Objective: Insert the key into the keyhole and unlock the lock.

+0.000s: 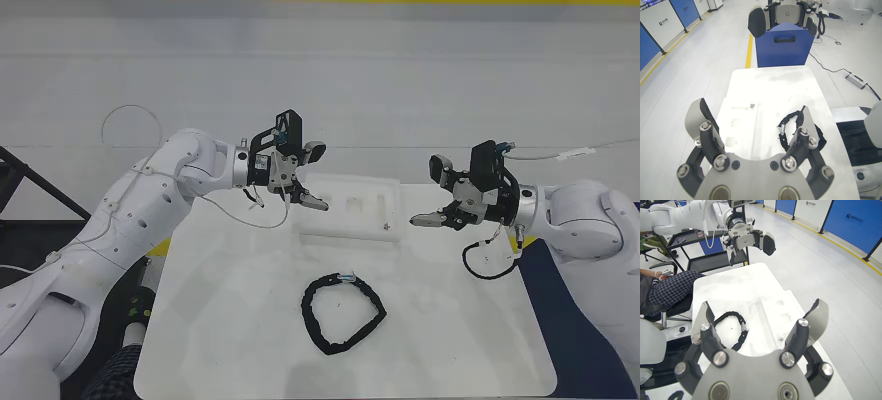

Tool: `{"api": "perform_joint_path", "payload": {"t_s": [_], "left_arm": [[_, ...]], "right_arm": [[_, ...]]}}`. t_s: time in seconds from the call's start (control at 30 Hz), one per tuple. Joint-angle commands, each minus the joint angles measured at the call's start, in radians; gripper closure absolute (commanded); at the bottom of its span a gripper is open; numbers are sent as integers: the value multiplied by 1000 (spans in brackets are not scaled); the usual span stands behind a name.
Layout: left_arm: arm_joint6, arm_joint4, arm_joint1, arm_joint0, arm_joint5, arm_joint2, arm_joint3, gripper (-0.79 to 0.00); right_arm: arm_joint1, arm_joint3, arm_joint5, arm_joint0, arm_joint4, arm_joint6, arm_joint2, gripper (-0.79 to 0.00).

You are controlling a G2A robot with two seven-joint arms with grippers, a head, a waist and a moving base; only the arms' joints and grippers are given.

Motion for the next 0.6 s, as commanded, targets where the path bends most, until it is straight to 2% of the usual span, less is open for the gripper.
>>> {"api": "perform_joint_path", "payload": {"t_s": [0.0,0.3,0.57], "left_arm": [[0,0,0,0,0,0,0,-785],[0,0,0,0,0,0,0,-785],[0,0,0,0,0,0,0,-785]], "right_arm": [[0,0,0,0,0,0,0,-784],[-3,-3,20,-7,-11,-20,-10,-785],[-48,143,127,78,11,-62,-149,-785]]}}
